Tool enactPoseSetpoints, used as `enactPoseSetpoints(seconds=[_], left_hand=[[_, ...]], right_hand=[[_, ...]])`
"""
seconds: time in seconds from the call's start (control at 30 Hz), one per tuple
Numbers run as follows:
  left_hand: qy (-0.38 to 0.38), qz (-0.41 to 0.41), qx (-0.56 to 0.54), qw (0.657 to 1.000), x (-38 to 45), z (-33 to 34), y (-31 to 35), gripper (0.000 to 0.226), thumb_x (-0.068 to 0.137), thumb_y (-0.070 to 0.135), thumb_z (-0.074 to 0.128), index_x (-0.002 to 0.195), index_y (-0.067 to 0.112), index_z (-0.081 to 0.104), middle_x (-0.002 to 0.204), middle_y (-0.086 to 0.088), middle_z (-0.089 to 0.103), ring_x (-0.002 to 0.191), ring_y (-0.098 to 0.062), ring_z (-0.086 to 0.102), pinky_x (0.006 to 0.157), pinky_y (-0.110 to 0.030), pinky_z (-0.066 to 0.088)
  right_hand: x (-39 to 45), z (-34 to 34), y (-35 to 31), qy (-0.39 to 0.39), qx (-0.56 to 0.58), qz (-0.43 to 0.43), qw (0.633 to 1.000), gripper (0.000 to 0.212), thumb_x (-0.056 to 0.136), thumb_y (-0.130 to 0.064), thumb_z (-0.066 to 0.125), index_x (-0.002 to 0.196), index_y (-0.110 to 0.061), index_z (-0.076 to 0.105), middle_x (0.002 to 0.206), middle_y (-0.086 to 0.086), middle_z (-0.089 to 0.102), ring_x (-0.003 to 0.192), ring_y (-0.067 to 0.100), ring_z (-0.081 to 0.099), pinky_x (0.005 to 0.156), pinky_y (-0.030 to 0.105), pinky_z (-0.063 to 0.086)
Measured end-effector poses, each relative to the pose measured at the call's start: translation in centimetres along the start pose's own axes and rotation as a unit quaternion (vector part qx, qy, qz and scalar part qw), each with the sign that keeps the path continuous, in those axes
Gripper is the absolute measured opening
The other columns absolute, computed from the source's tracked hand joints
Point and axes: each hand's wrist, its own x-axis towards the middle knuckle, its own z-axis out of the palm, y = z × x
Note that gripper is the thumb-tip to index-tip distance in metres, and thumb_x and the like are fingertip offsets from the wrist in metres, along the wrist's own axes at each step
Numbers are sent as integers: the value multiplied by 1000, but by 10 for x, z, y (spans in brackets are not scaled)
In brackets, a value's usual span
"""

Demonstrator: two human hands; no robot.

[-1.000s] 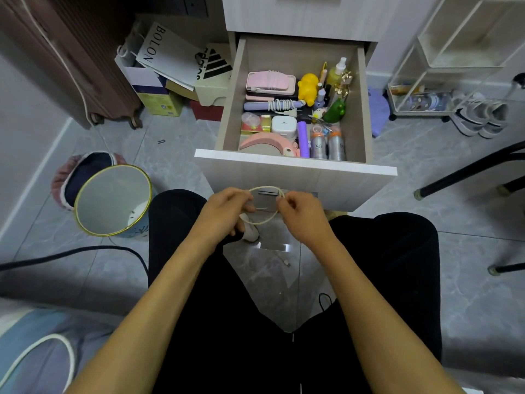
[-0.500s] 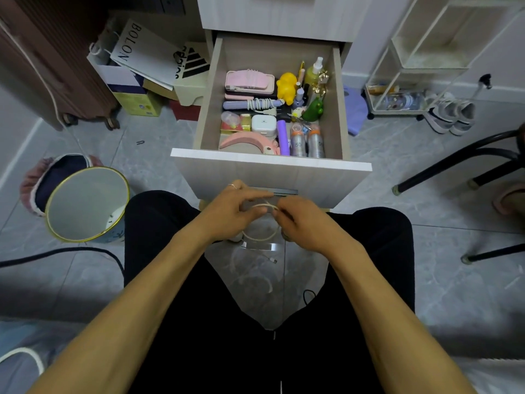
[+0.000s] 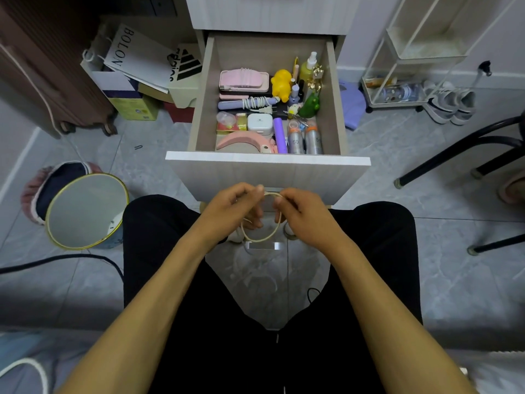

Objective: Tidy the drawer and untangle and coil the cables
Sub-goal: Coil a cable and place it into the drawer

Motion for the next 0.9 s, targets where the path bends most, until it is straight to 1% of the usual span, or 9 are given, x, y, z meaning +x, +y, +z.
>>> enactPoseSetpoints(seconds=[0.1, 0.17, 0.3, 0.4, 0.47, 0.57, 0.67, 0.8, 0.9], left_hand=[[-2, 15, 68, 998, 2, 1, -3, 17, 97, 30, 57, 89, 22, 70, 74, 0, 70, 66, -17, 67, 63, -29, 56], [27, 21, 58, 998, 5, 1, -3, 21, 100, 23, 53, 89, 18, 70, 67, -2, 67, 63, -18, 65, 61, -28, 55], [47, -11, -41, 998, 2, 11, -8, 28, 103, 22, 46, 86, 11, 65, 61, -9, 59, 60, -25, 58, 60, -30, 50], [23, -73, -176, 981, 1, 17, -8, 29, 102, 21, 45, 82, 9, 61, 58, -5, 52, 55, -22, 54, 62, -33, 46], [-17, -108, -210, 971, 1, 13, -3, 30, 100, 22, 46, 78, 8, 60, 54, -3, 46, 50, -19, 49, 60, -32, 44], [-58, -144, -129, 979, 4, 7, 10, 34, 99, 31, 50, 78, 8, 62, 51, -4, 38, 44, -18, 37, 54, -29, 44], [-59, -155, -50, 985, 12, 9, 23, 35, 98, 38, 53, 76, 11, 59, 50, -1, 33, 42, -13, 29, 46, -25, 38], [-21, -173, -134, 976, 24, 12, 23, 37, 97, 33, 53, 64, 19, 45, 49, 4, 21, 37, -8, 15, 35, -18, 15], [28, -183, -219, 958, 30, 16, 19, 41, 96, 27, 49, 57, 21, 38, 44, 6, 21, 34, -7, 13, 32, -16, 13]], right_hand=[[1, 0, -1, 0, 6, 1, 1000, 25, 101, -18, 48, 87, -6, 65, 74, -1, 69, 71, 9, 65, 73, 28, 53], [3, -2, -4, -5, 120, 37, 992, 23, 101, -14, 48, 90, -2, 64, 77, 3, 70, 73, 12, 68, 77, 29, 56], [4, 1, -16, -7, 437, 155, 886, 22, 101, -8, 43, 88, -2, 61, 65, 5, 58, 58, 17, 61, 69, 31, 56], [5, 4, -17, -17, 519, 202, 830, 25, 99, -11, 40, 81, -6, 56, 53, 1, 36, 44, 13, 36, 53, 29, 42], [5, 4, -16, -30, 500, 224, 836, 29, 99, -16, 39, 75, -9, 53, 51, 0, 27, 42, 12, 25, 47, 26, 33], [6, 1, -17, -47, 424, 233, 874, 32, 99, -21, 38, 70, -11, 49, 49, 0, 23, 39, 12, 20, 41, 22, 29], [10, -2, -20, -60, 362, 207, 907, 27, 99, -19, 40, 75, -10, 50, 51, 1, 28, 39, 12, 24, 41, 22, 31], [17, -1, -16, 7, 423, 200, 884, 18, 98, -12, 44, 91, -8, 60, 55, 5, 49, 46, 16, 40, 50, 28, 42], [17, 2, -10, 35, 467, 204, 860, 18, 98, -9, 45, 100, -5, 62, 67, 7, 64, 58, 19, 57, 62, 34, 51]])
